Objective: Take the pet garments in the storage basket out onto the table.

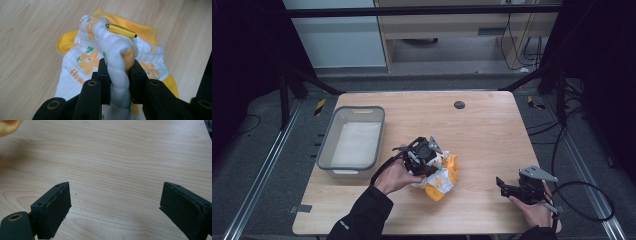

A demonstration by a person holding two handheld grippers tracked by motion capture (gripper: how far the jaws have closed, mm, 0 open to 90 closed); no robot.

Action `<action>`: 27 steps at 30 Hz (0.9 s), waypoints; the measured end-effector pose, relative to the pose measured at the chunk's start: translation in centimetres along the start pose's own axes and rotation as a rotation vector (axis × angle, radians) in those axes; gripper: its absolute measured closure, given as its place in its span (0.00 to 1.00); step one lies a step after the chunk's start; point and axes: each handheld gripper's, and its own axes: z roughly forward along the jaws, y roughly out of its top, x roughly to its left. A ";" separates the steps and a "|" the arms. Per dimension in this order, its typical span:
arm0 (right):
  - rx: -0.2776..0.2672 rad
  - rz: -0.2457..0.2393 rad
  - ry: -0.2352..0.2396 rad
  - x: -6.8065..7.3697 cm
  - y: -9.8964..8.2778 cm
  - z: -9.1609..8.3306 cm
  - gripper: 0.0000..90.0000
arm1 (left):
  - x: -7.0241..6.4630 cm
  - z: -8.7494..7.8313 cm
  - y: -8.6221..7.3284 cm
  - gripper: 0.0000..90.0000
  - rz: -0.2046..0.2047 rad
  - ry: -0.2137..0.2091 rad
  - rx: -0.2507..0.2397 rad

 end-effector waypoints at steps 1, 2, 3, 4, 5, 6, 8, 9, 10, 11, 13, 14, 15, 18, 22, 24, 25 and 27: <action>0.002 0.007 0.003 0.1 0.0 -0.1 0.11 | -0.2 0.3 0.0 0.83 0.004 0.002 0.003; 0.001 0.010 0.004 0.1 0.0 -0.1 0.11 | -0.2 0.5 0.0 0.83 0.007 -0.001 0.003; 0.001 0.010 0.004 0.1 0.0 -0.1 0.11 | -0.3 0.6 0.0 0.83 0.008 -0.003 0.002; 0.001 0.010 0.004 0.1 0.0 -0.1 0.11 | -0.4 0.7 0.0 0.83 0.007 -0.007 0.001; 0.002 0.010 0.004 0.1 0.0 -0.1 0.11 | -0.5 0.9 -0.1 0.83 0.010 -0.010 0.001; 0.000 -0.002 -0.001 0.0 0.0 0.0 0.11 | -0.6 1.1 -0.1 0.83 0.013 -0.011 0.000; 0.002 -0.003 -0.001 0.0 0.0 0.0 0.11 | -0.7 1.4 -0.2 0.83 0.016 -0.019 0.000; 0.002 -0.003 0.000 0.0 0.0 0.0 0.11 | -0.8 1.6 -0.2 0.83 0.019 -0.021 0.002; 0.002 -0.003 0.000 0.0 0.0 0.0 0.11 | -0.9 1.7 -0.2 0.83 0.019 -0.023 0.004; 0.002 -0.003 0.000 0.0 0.0 0.0 0.11 | -0.9 1.9 -0.3 0.83 0.019 -0.023 0.006; 0.001 -0.003 0.000 0.0 0.0 0.0 0.11 | -1.0 2.1 -0.3 0.83 0.019 -0.024 0.008; 0.002 -0.003 0.000 0.0 0.0 0.0 0.11 | -1.0 2.3 -0.4 0.83 0.021 -0.027 0.014; 0.002 -0.003 0.000 0.0 0.0 0.0 0.11 | -1.1 2.5 -0.5 0.82 0.021 -0.029 0.015; 0.002 -0.002 0.000 0.0 0.0 0.0 0.11 | -1.2 2.8 -0.6 0.82 0.019 -0.034 0.019; 0.003 -0.006 0.001 0.1 0.0 0.0 0.11 | -1.3 3.6 -0.8 0.81 0.022 -0.037 0.031; 0.004 -0.005 0.001 0.0 0.0 0.0 0.11 | -1.4 4.0 -0.9 0.80 0.023 -0.037 0.034; 0.004 -0.004 0.001 0.0 0.0 0.0 0.11 | -1.4 4.1 -1.0 0.79 0.024 -0.031 0.032; 0.003 -0.004 0.000 0.1 0.0 0.0 0.11 | -1.5 4.2 -1.0 0.79 0.025 -0.033 0.032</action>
